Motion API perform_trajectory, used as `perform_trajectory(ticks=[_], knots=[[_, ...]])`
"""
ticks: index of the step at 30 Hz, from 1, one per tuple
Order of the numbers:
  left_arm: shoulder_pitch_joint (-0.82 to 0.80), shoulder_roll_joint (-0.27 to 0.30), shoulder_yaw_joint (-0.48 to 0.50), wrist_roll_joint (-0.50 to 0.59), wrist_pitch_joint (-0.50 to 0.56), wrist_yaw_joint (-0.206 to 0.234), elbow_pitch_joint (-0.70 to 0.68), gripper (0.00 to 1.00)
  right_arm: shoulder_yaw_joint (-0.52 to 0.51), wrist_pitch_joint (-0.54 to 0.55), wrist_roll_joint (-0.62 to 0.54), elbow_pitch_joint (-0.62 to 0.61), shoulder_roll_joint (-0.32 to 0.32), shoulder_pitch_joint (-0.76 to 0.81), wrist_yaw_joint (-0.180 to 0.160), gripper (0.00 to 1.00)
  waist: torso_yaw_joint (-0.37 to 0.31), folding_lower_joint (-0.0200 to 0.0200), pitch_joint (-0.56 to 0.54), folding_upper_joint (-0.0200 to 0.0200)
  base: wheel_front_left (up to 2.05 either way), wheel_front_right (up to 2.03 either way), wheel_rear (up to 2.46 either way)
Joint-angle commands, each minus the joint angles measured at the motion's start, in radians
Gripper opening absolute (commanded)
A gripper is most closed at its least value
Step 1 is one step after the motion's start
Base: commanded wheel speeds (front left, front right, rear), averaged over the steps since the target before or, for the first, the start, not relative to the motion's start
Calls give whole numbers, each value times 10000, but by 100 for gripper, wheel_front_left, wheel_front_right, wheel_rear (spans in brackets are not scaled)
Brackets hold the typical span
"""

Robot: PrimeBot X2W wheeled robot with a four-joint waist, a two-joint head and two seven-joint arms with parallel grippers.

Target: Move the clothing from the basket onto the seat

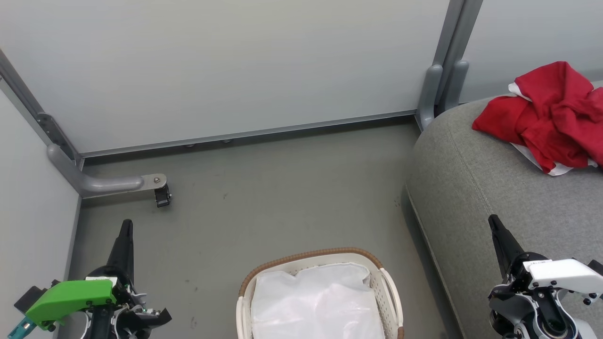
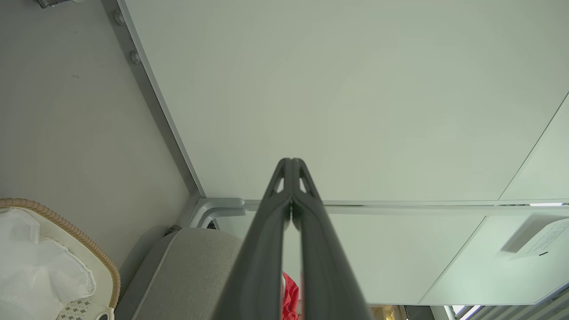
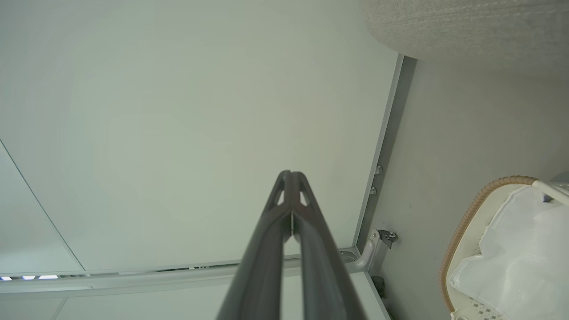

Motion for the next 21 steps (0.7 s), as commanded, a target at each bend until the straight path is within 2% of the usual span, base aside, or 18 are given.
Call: perform_trajectory(ticks=[1,21], knots=[[-108,40,25,-30,39,-62,-23,0,-20,29,37,-42,-59,-80,-3,0,1,0,0,105,0,0,0],[-108,40,24,-31,39,-62,-23,0,-19,29,38,-43,-59,-80,-3,0,1,0,0,105,0,0,0]])
